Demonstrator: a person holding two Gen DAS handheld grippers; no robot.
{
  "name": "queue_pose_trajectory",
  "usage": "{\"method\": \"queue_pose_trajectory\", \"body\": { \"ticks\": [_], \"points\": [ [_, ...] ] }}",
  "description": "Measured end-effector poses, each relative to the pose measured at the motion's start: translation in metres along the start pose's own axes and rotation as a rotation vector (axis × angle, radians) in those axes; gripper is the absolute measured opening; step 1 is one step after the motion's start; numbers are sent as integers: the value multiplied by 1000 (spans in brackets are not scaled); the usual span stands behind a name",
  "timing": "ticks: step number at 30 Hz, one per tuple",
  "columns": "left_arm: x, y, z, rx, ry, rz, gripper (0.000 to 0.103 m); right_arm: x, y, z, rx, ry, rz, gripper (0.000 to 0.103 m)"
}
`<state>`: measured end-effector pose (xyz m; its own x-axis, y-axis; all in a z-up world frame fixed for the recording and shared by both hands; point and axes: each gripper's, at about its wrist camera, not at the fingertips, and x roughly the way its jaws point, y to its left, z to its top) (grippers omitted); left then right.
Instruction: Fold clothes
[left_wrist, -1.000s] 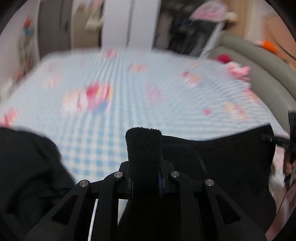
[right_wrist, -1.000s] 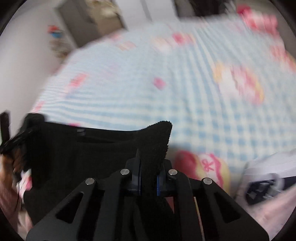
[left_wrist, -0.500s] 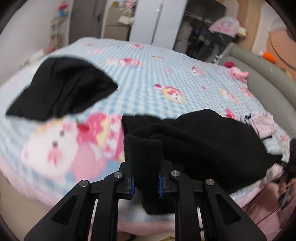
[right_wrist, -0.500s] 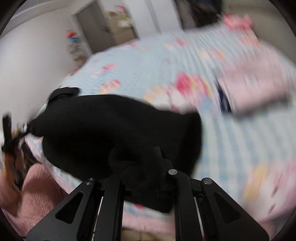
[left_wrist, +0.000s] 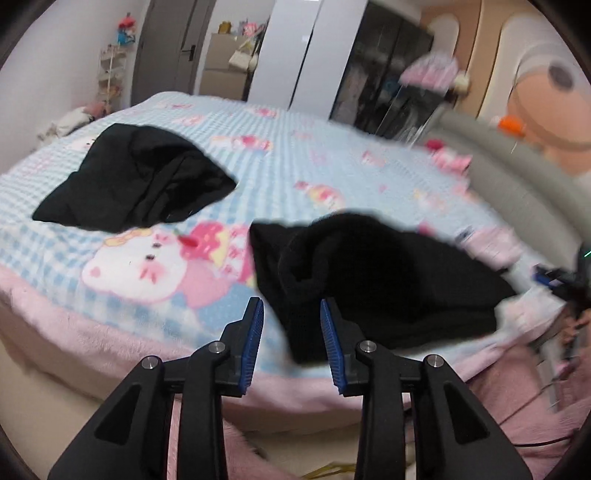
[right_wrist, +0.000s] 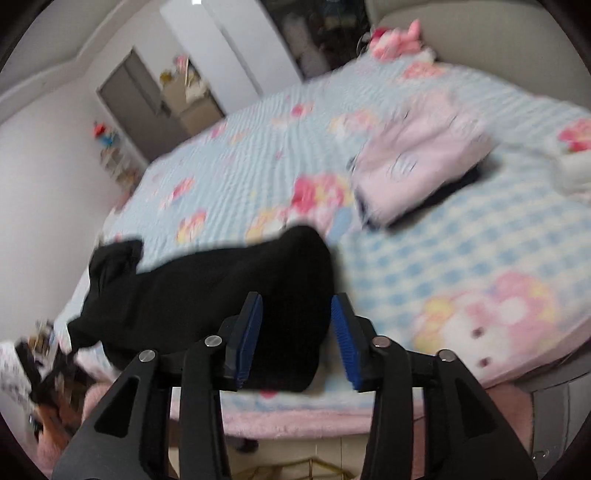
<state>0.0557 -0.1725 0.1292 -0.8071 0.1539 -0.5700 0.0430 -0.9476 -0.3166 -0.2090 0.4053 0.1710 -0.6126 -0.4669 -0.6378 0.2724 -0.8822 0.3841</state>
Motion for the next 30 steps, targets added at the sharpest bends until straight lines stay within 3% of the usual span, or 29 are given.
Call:
{"method": "queue_pose_trajectory", "body": {
  "ticks": [2,4,6,8,10,13,16,18,20,22,26,27,30],
  "points": [
    [-1,7,24,-31,-72,-35,43,1,21,19,-61,-20,20,49],
    [24,9,59,-22,-70,-19,44,25,54,35,-144,-7,31,56],
    [66,7,90,14,2,-8,44,63,85,45,-202,43,51,56],
    [115,3,106,27,147,-20,42,108,112,49,-219,122,60,56],
    [143,-7,97,50,242,-67,42,144,125,38,-216,201,66,54],
    [135,-20,55,119,220,-136,43,167,120,4,-227,273,25,54],
    [135,-16,8,157,284,-87,46,163,103,-30,-267,290,-38,50],
    [127,-14,-12,167,296,-70,46,153,78,-45,-205,279,-40,47],
    [113,-21,-17,202,292,-47,48,142,54,-54,-108,263,-32,39],
    [100,-25,-15,216,292,-32,49,136,44,-54,-81,261,-46,38],
    [88,-16,-11,147,274,-69,54,131,66,-37,-171,265,-138,42],
    [91,-12,-14,118,279,-74,55,126,77,-30,-196,236,-127,44],
    [97,-13,-20,91,289,-69,56,118,121,-10,-235,159,40,57]
  ]
}}
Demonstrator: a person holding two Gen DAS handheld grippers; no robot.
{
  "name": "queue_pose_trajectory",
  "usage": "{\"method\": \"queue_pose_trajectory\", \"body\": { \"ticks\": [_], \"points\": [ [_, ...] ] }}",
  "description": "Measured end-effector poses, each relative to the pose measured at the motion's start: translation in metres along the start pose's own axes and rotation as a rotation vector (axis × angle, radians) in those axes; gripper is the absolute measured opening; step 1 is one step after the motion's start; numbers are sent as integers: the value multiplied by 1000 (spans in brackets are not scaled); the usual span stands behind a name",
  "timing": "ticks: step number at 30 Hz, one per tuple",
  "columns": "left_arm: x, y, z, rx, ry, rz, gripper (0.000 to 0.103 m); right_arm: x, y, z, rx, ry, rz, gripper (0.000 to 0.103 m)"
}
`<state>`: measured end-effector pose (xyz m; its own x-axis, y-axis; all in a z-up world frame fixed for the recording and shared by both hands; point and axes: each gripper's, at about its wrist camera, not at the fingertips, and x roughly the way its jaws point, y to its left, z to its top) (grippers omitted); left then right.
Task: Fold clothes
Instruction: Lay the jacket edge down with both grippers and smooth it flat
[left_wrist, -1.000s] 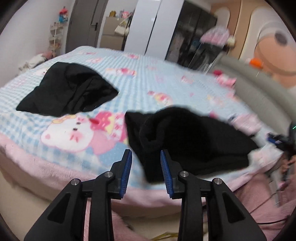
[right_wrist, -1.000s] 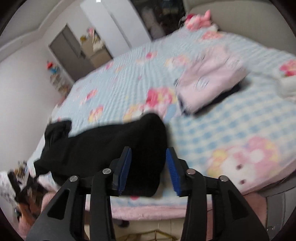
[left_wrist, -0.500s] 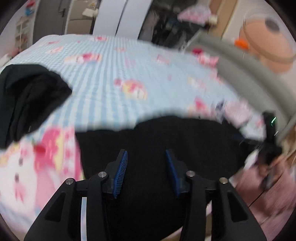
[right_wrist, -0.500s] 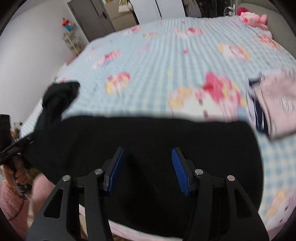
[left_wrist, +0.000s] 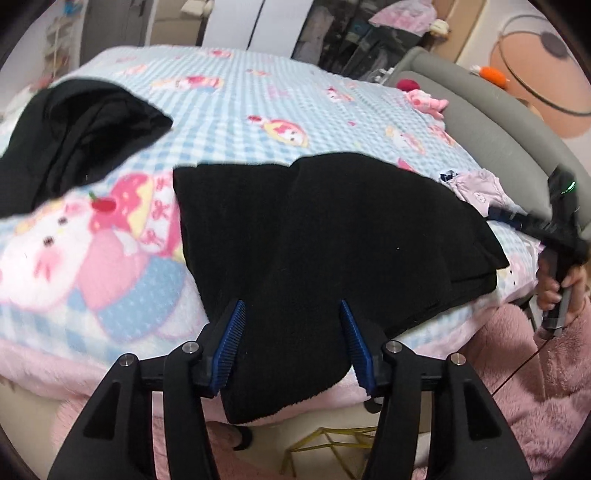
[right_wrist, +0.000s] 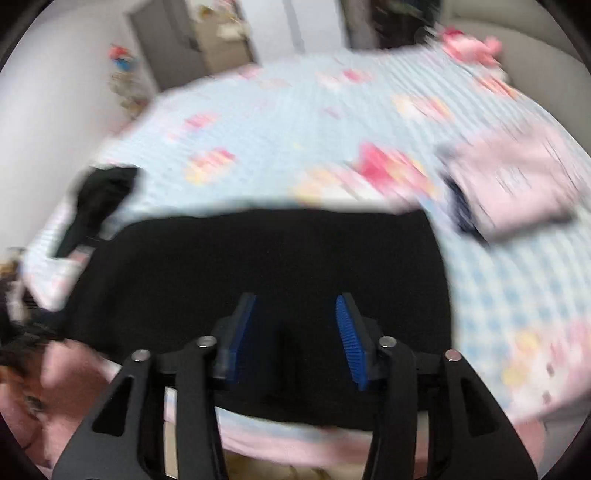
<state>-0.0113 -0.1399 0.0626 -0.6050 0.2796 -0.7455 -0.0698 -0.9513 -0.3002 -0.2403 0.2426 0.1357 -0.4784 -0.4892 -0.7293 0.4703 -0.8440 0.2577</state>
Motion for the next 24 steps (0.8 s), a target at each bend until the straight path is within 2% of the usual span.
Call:
{"method": "queue_pose_trajectory", "body": {
  "ticks": [1,4,6,8,10,11,13,15,17,19,21,22,24],
  "points": [
    [1,-4,-1,8,1,2,57,3,15,8,-21,-17,38,61],
    [-9,-9,2,23,-11,-34,58,29,54,16,-96,5,90,61],
    [-23,9,15,-57,-48,-92,59,55,67,11,-104,57,104,61],
    [-39,38,33,-174,-113,-88,60,81,79,5,-113,109,118,61],
    [-50,68,51,-295,-173,-69,64,115,68,-17,-16,186,114,60],
    [-50,81,60,-344,-186,-60,68,122,64,-30,-3,173,102,60],
    [-34,99,73,-393,-146,-51,69,112,70,-52,-56,95,65,59],
    [-6,105,83,-404,-52,-43,69,103,71,-56,-50,84,58,59],
    [20,103,84,-403,20,-84,69,98,69,-54,-63,98,64,59],
    [38,94,84,-398,58,-140,68,93,64,-53,-47,102,83,58],
    [41,86,81,-394,44,-169,66,88,59,-54,-18,96,100,58],
    [41,82,82,-389,28,-172,56,86,58,-54,-14,94,102,58],
    [36,76,85,-366,-8,-152,43,87,60,-54,-34,94,84,58]
  ]
}}
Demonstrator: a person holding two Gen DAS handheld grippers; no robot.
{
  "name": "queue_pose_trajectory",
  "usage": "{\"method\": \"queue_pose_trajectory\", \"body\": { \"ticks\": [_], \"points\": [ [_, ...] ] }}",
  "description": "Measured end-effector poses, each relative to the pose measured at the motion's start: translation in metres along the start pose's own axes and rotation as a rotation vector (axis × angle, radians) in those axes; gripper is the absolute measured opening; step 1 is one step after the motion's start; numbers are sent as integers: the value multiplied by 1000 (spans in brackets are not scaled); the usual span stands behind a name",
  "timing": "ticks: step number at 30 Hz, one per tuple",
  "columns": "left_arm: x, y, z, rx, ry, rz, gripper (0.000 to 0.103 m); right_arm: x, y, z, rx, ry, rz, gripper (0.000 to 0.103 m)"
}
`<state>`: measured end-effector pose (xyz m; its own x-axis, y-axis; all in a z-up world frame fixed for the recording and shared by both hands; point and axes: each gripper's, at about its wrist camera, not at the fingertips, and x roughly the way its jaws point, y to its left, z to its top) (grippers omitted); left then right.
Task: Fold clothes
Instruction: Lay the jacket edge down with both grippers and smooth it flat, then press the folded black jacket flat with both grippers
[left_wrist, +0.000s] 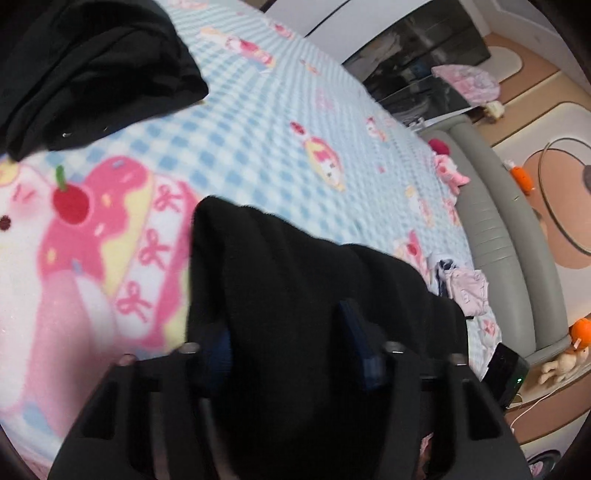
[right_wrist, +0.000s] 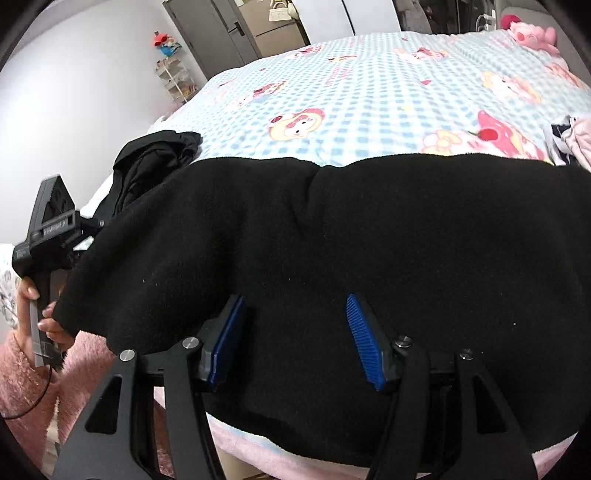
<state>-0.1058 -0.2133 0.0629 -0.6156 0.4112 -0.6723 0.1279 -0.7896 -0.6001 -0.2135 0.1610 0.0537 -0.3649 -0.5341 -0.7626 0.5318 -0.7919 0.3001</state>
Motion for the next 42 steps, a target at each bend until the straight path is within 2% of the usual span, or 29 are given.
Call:
{"method": "queue_pose_trajectory", "body": {
  "ticks": [1,4,7,8,10,12,13,14,15,18,20,22,24,25,26,28,30,33,34,36,38,39,42],
  "points": [
    [-3,-5,-1,24,-23,15,27,1,1,1,0,2,-7,59],
    [-15,-26,-8,157,-110,106,23,2,1,1,14,1,-11,59],
    [-17,-41,-13,272,-132,233,20,6,2,1,2,0,-7,59],
    [-18,-42,-12,292,-138,267,17,6,2,1,3,-1,-2,59],
    [-19,-27,-2,248,-139,292,13,7,2,2,5,4,5,59],
    [-15,10,9,109,-109,270,14,6,0,2,-3,13,12,58],
    [-10,27,11,40,-73,253,15,5,-1,3,-11,19,5,53],
    [-5,38,12,2,-35,240,17,1,-5,4,-20,26,-2,52],
    [-5,35,11,25,-14,245,17,-2,-10,4,-15,31,-2,52],
    [-28,8,10,154,-52,323,32,-20,-39,4,54,36,-16,44],
    [-47,-10,9,230,-99,362,34,-33,-57,3,111,29,16,37],
    [-71,-26,12,258,-200,318,35,-44,-64,5,135,17,29,38],
    [-78,-46,14,309,-240,260,39,-54,-64,12,125,-5,11,48],
    [-74,-57,14,342,-240,244,45,-59,-59,18,99,-23,-18,57],
    [-63,-67,12,375,-220,248,46,-61,-52,26,67,-44,-58,59],
    [-39,-84,8,429,-172,256,46,-64,-38,42,-1,-87,-141,59],
    [-8,-89,-4,428,-90,273,46,-55,-31,53,-4,-85,-227,59],
    [16,-75,-33,379,-41,442,47,-35,-38,43,15,-36,-312,59],
    [7,-67,-38,319,-57,433,48,-34,-48,33,25,-20,-333,58],
    [-17,-54,-42,191,-72,352,49,-34,-69,10,47,14,-374,59],
    [-31,-51,-41,193,-39,349,50,-53,-94,-4,105,18,-313,59],
    [-36,-52,-41,199,-39,338,50,-67,-102,-6,134,7,-312,59],
    [-52,-66,-41,192,-117,217,48,-93,-106,-1,158,-53,-350,61]
  ]
}}
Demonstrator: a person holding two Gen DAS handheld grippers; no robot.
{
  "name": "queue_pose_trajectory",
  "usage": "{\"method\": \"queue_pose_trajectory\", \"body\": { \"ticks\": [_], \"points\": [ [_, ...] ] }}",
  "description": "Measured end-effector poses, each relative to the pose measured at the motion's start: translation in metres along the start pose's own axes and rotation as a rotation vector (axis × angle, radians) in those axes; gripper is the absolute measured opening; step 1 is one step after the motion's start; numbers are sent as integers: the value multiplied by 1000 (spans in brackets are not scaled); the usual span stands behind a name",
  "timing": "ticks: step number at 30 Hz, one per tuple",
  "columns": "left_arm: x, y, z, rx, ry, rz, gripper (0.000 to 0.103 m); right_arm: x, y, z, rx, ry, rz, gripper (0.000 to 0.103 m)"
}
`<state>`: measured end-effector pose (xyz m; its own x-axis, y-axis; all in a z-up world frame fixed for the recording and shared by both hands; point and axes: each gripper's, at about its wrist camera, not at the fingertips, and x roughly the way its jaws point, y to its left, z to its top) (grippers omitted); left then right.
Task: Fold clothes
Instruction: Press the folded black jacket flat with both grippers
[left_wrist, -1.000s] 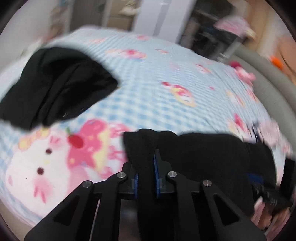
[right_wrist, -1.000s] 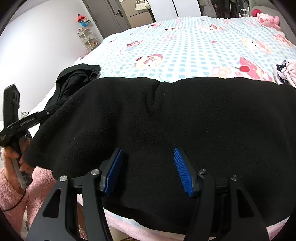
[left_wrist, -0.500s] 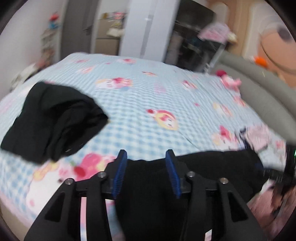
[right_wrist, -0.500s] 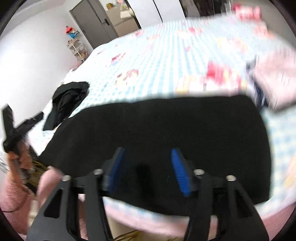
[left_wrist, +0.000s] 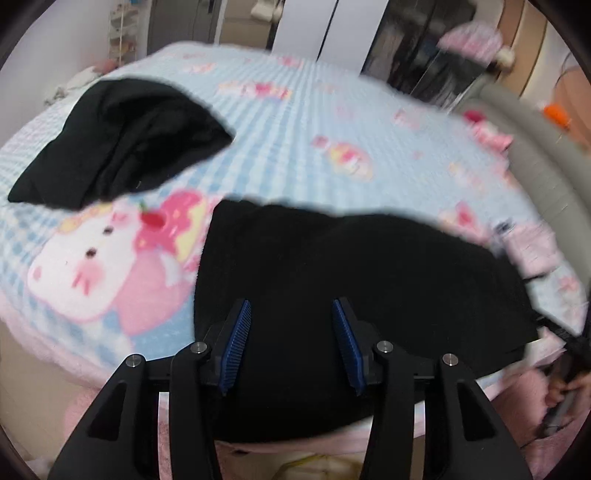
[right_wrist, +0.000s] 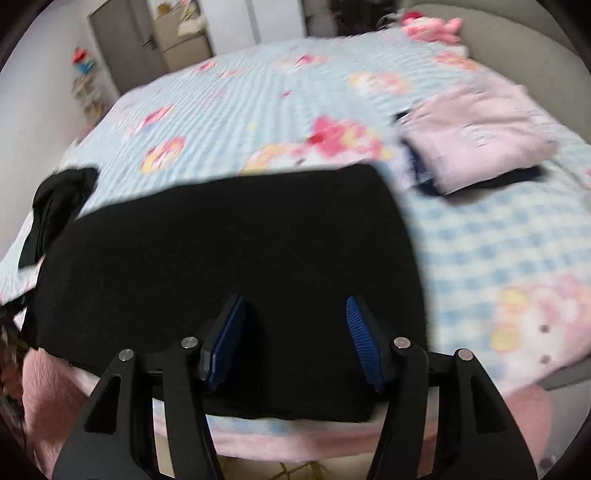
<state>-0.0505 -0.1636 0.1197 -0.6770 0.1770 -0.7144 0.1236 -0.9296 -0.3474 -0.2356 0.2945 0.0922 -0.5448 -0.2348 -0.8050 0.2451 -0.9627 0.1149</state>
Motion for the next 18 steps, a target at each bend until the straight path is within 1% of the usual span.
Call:
{"method": "queue_pose_trajectory", "body": {
  "ticks": [1,2,3,4,6,7,9,11,13,15,18],
  "points": [
    [-4,-4,2,-16,-26,-56,49,-4,4,4,-4,-19,29,62],
    [-2,-9,4,-42,-38,-130,50,-9,9,8,-9,-37,63,62],
    [5,-14,4,-44,-28,-151,51,-9,15,9,-7,-51,100,63],
    [15,-19,4,-18,-9,-120,51,-5,21,9,-7,-45,124,64],
    [35,-22,-2,21,45,-49,51,12,33,2,-31,7,86,64],
    [38,-18,-8,20,65,-44,49,21,38,-2,-43,34,64,64],
    [42,-11,-22,29,101,-29,48,25,40,-14,-85,30,32,64],
    [32,-11,-36,79,118,-2,48,14,29,-21,-72,16,0,64],
    [23,-10,-51,113,120,16,48,9,15,-24,-46,11,10,64],
    [19,-15,-49,122,118,34,48,10,10,-27,-45,6,27,65],
    [10,-28,-39,142,104,65,50,10,16,-29,-48,-4,2,66]
  ]
}}
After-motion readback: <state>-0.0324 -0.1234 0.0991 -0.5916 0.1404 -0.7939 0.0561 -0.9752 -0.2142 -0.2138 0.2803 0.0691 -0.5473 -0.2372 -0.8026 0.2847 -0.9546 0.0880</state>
